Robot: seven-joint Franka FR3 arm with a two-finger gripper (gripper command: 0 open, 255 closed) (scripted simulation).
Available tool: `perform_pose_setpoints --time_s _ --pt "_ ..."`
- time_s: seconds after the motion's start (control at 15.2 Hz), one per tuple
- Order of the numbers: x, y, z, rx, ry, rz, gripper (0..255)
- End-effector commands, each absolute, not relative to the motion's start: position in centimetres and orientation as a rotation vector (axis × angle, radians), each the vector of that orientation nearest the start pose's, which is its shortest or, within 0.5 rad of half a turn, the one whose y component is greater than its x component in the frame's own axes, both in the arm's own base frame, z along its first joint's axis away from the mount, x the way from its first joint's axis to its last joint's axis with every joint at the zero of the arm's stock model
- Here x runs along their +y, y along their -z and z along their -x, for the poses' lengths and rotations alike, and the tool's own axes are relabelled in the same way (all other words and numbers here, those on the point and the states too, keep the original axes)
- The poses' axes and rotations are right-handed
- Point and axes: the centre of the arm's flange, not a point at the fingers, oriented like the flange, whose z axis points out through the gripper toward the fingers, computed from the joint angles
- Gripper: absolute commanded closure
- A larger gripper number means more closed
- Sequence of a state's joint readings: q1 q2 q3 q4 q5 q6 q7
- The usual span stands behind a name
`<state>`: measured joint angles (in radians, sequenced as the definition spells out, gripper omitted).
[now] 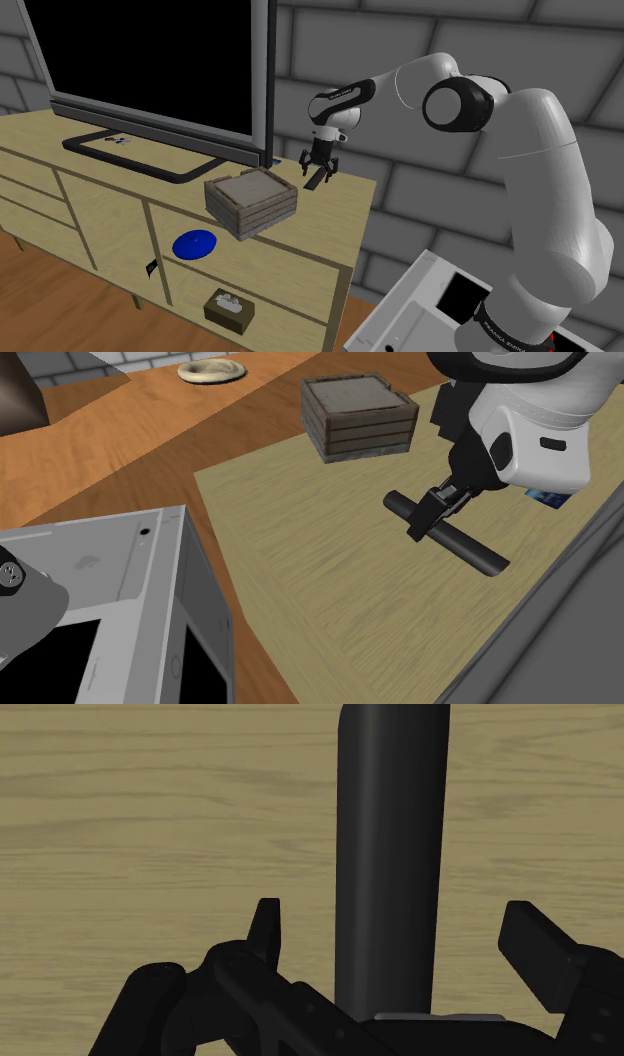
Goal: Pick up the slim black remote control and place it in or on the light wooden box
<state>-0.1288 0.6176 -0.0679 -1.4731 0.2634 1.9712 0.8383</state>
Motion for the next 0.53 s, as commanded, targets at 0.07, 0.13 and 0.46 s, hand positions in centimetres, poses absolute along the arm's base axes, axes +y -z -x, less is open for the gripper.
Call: perform_pose_setpoints --time_s 0.07,0.13,0.46 --pt "-11.25 -30.81 -69.12 1.611 -0.258 2.508 0" --pt "-11.25 -30.81 -69.12 1.611 -0.258 2.508 0" --pt "-11.25 -30.81 -69.12 1.611 -0.258 2.508 255"
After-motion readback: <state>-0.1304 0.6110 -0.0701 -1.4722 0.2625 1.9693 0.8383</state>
